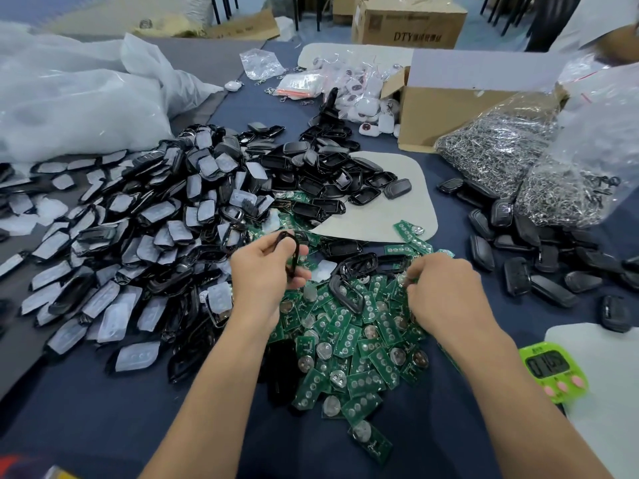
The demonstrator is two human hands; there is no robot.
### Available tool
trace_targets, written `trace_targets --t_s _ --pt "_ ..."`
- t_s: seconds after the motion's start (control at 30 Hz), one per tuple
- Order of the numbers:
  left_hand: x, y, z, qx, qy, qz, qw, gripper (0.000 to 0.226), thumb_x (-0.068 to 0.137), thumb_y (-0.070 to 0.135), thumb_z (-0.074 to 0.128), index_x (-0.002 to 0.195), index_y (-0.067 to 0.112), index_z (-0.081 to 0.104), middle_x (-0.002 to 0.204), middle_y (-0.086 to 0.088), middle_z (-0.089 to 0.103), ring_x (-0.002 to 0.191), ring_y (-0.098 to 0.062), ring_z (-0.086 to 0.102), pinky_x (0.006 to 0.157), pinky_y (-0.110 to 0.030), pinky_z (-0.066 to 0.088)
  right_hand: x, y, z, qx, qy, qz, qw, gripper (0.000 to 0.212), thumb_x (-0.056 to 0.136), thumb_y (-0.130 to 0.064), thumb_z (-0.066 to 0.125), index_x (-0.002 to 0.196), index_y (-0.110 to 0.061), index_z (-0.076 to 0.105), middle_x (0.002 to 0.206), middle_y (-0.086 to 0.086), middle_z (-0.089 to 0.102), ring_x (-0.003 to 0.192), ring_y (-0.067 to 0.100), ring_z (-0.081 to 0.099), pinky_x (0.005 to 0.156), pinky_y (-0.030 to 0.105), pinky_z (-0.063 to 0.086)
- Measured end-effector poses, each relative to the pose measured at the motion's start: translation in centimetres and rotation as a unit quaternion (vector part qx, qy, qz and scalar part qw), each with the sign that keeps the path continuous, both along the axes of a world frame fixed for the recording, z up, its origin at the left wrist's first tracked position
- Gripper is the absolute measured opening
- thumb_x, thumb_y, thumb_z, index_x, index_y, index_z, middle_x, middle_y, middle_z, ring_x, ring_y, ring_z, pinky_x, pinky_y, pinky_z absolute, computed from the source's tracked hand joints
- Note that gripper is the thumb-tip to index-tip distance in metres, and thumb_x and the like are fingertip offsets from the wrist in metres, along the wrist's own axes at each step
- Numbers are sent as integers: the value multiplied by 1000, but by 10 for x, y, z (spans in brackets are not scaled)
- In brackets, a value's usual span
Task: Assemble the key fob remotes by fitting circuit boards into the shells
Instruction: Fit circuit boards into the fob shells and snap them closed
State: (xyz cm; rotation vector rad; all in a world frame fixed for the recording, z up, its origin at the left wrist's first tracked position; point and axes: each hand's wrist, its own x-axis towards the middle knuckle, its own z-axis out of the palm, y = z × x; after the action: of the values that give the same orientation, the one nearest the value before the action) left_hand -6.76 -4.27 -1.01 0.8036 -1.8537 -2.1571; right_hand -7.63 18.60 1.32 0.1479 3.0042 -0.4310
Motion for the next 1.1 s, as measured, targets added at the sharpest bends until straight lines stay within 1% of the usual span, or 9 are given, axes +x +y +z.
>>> trace_targets --t_s 0.07,0.17,0.3,0.43,0.5,0.57,0.67,0.87,1.1 --pt "9 6 0 4 -13 -6 1000 12 101 13 67 96 15 78 76 -7 78 36 -11 45 36 -19 37 2 -1 3 0 16 9 1000 21 87 -7 64 88 -23 79 81 9 71 76 32 64 68 32 53" --pt "20 12 -1 -36 -26 -20 999 19 102 21 66 89 15 79 62 -2 69 39 -3 39 40 -15 33 9 -4 11 -191 53 3 980 25 91 -9 70 84 -31 81 74 -11 77 71 19 72 71 30 63" --pt "29 18 4 40 7 -37 998 29 109 24 52 103 18 80 60 2 59 53 -6 44 44 -16 31 22 -20 9 -378 84 5 922 34 85 -1 77 82 -34 82 78 -26 75 79 -9 71 71 3 51" --pt "32 16 4 -158 -29 -98 982 26 100 22 61 107 39 80 76 12 71 57 -9 51 59 -25 39 33 -25 -13 -280 48 36 958 34 89 -4 74 104 -34 82 90 -14 75 67 -16 63 68 3 50" --pt "32 11 5 -350 -65 -128 926 27 96 27 65 111 46 77 84 19 76 58 -4 58 61 -26 44 35 -24 -15 -246 39 48 967 38 91 -7 73 116 -36 78 93 -13 75 60 -8 60 75 17 58" --pt "29 10 10 -481 -74 -116 866 32 95 27 69 122 42 75 107 19 77 93 -10 67 81 -29 52 34 -21 -13 -246 31 67 966 48 90 -5 72 125 -38 73 97 -15 74 73 -8 64 79 14 56" --pt "10 22 11 -542 -7 -139 829 37 96 22 70 133 29 71 135 8 69 132 -14 50 115 -32 36 32 -17 -6 -225 20 73 971 43 88 -4 71 116 -37 77 100 -14 72 83 -1 65 81 12 52" --pt "-38 45 6 -598 -69 -241 761 31 103 28 61 132 27 71 134 0 68 127 -23 55 112 -39 41 40 -12 1 -167 5 77 983 32 86 -4 65 76 -35 67 96 -7 70 60 4 56 62 25 51" --pt "-35 23 3 -467 -25 -145 872 30 91 30 80 121 31 76 108 9 73 93 -12 66 91 -32 54 44 4 -13 -380 18 -31 924 20 77 -21 81 81 -41 78 65 -14 67 50 2 49 55 22 45"
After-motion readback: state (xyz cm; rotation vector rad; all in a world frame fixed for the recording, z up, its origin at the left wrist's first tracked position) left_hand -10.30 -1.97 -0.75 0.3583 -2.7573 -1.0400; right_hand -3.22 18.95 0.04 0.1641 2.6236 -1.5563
